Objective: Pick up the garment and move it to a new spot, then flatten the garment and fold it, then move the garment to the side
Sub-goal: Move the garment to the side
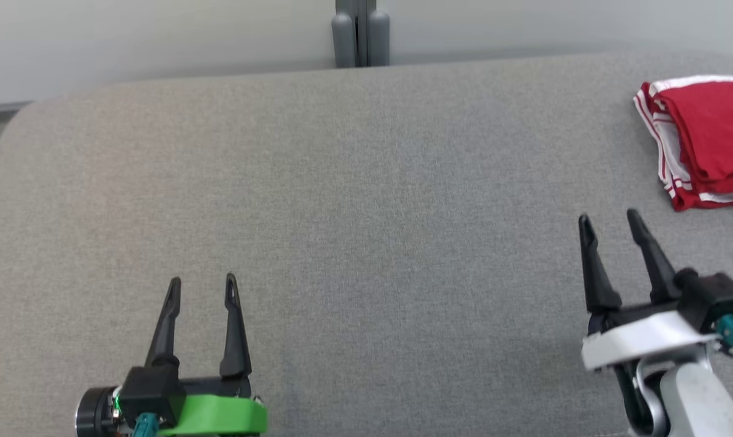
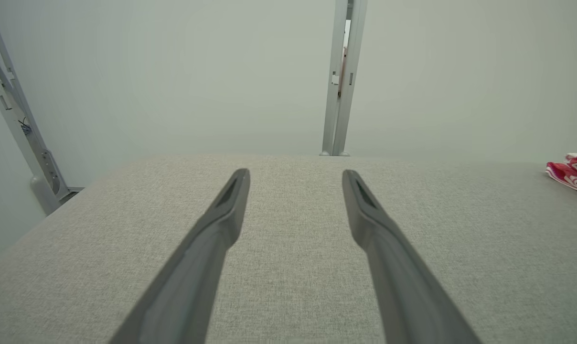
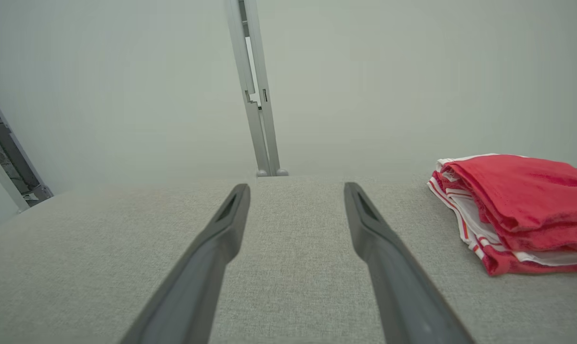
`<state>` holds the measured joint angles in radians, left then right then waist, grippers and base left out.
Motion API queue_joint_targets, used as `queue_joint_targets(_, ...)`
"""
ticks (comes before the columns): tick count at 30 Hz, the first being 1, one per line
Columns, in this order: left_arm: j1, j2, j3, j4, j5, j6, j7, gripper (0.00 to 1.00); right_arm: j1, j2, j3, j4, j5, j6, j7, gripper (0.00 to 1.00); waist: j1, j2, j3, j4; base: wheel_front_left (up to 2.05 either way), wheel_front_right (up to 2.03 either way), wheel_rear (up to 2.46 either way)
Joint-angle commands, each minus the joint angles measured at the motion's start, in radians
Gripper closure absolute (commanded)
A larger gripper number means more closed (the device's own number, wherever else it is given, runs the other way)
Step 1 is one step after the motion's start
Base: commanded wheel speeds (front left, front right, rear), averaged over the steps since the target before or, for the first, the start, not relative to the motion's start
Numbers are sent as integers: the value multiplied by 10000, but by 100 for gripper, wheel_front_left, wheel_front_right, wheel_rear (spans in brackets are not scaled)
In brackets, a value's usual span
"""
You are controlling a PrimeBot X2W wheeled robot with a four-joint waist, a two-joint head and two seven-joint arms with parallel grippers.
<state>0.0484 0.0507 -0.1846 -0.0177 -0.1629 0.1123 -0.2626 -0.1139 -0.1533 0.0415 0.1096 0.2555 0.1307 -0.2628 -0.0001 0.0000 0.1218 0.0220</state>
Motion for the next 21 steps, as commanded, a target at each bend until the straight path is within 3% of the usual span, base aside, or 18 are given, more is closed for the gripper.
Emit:
queue_joint_targets(1, 265, 4, 38, -7, 179, -145, -26, 0, 420, 50, 23, -15, -145, 1, -19, 0, 1, 0, -689, 156, 0, 0, 0)
queue_joint_targets(10, 976, 6, 289, -93, 264, -685, -24, 0, 1579, 357, 441, -216, -519, 1, -20, 0, 1, 0, -1320, 117, 0, 0, 0)
queue_joint_targets(21, 1225, 5, 399, 35, 287, -917, -26, 0, 1935, 710, 638, 229, -304, 1, -19, 0, 1, 0, -1582, 22, 0, 0, 0)
